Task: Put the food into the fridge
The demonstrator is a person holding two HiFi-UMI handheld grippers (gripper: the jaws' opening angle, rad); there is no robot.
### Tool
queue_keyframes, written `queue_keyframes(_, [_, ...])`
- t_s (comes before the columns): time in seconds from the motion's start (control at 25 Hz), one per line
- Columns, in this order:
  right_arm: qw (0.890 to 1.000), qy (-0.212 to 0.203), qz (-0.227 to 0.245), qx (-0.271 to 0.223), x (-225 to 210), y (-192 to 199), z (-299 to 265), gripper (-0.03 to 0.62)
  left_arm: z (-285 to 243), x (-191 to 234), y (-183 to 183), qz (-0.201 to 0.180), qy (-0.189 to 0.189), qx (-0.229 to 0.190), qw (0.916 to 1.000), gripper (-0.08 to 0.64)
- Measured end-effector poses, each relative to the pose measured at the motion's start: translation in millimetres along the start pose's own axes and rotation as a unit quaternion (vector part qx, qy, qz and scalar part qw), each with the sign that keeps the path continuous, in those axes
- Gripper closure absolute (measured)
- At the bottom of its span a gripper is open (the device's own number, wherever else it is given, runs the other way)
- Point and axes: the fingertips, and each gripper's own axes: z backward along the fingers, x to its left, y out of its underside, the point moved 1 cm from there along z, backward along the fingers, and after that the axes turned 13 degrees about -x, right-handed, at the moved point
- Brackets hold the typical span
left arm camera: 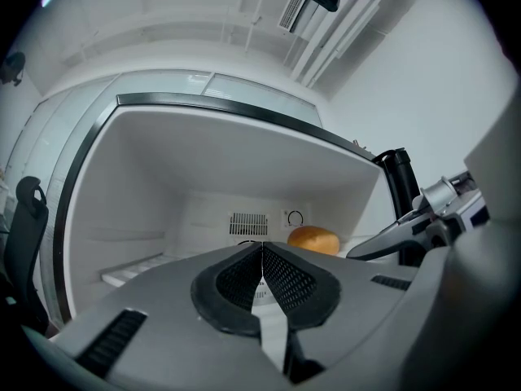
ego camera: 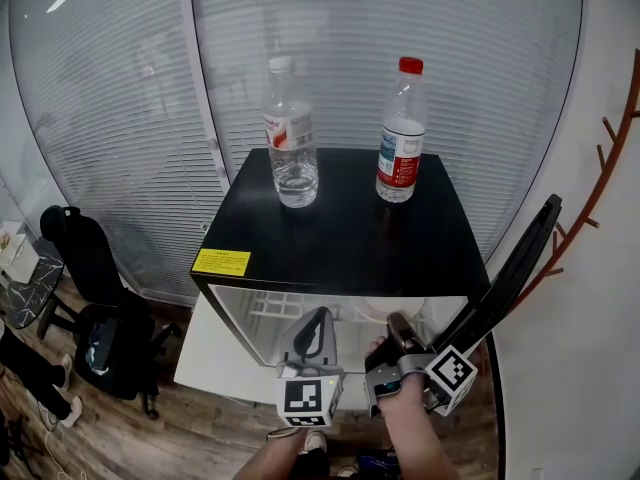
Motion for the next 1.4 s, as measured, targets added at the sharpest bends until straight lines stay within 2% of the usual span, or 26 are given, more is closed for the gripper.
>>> queue_keyframes(0.24, [1.0, 0.007, -0.005, 0.004, -1.0, 2.5, 4.6, 0.552, 3.4, -0.4, -0.7, 0.002, -0.002, 0.001, 1.0, 0.532])
queue_keyframes(0.36, [1.0, 0.003, -0.005, 0.005, 0.9, 3.0, 5.1, 0.504, 3.9, -1.1, -1.7, 0.002, -0.002, 0.0, 1.0, 0.532])
queue_keyframes(0.72, [1.0, 0.012, -0.012, 0.008, -8.6, 6.0, 8.2, 0.423, 8.2, -0.2, -3.5, 0.0, -0.003, 0.0, 1.0, 0.532])
queue_keyframes(0.96, [1.0, 0.012, -0.005, 0.013, -10.0, 7.7, 13.1, 0.408, 5.4, -1.4, -8.3, 0.0, 0.003, -0.004, 1.0, 0.532])
queue_keyframes(1.12, [0.999, 0.008, 0.032, 0.015, -11.3, 1.3, 25.4, 0.407, 8.0, -7.9, -12.0, 0.005, 0.005, -0.008, 0.9999, 0.532])
queue_keyframes(1.4, [0.991, -0.003, 0.135, -0.006, -10.3, -21.6, 45.1, 0.407, 7.5, -22.1, -19.5, 0.007, 0.017, -0.016, 0.9997, 0.532])
